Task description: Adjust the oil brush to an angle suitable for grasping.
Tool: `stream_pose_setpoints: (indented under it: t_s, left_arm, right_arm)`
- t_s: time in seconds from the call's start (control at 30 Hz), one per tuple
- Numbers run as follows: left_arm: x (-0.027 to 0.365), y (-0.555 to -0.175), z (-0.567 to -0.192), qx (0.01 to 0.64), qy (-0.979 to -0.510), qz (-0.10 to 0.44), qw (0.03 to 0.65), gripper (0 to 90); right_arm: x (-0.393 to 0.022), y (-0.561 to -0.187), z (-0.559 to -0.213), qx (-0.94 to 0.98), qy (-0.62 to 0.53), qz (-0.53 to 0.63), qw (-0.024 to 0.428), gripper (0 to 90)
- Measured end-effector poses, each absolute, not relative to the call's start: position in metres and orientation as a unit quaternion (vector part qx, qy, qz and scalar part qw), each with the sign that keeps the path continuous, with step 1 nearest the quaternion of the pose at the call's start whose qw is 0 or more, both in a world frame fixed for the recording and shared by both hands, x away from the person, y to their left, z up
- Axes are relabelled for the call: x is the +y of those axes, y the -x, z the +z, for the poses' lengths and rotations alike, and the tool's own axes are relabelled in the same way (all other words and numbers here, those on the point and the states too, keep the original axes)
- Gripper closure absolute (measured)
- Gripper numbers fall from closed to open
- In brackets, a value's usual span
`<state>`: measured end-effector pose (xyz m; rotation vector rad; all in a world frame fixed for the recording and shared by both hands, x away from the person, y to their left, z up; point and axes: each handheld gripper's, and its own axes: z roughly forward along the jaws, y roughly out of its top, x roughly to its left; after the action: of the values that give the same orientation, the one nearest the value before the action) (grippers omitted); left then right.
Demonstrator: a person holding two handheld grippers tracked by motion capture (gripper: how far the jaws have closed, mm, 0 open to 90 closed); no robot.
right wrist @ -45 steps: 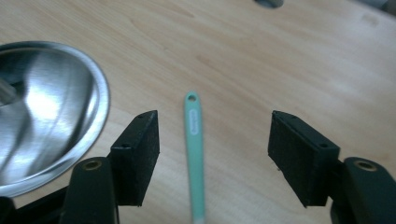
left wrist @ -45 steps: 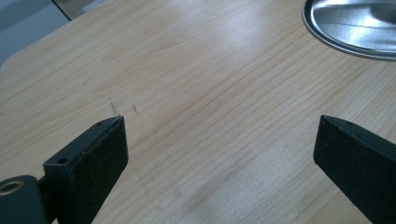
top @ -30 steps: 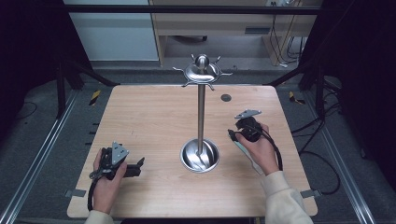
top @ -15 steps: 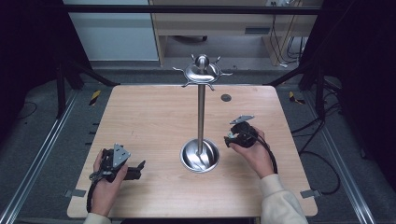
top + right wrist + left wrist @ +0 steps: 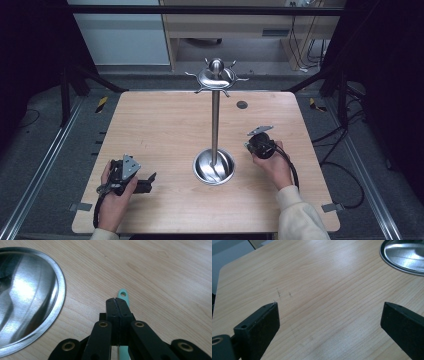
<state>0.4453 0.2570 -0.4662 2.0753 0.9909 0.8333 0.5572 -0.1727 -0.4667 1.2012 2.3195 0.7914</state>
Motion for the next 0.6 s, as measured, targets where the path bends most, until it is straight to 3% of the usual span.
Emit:
stream_pose_setpoints:
  t_s: [0.6]
  left_arm:
    - [0.256,-0.445,-0.466,0.377,-0.801,0.319,0.338,1.9]
  right_arm:
    - [-0.169,-0.566,-0.483,0.844,-0.442,0.234,0.192,90.0]
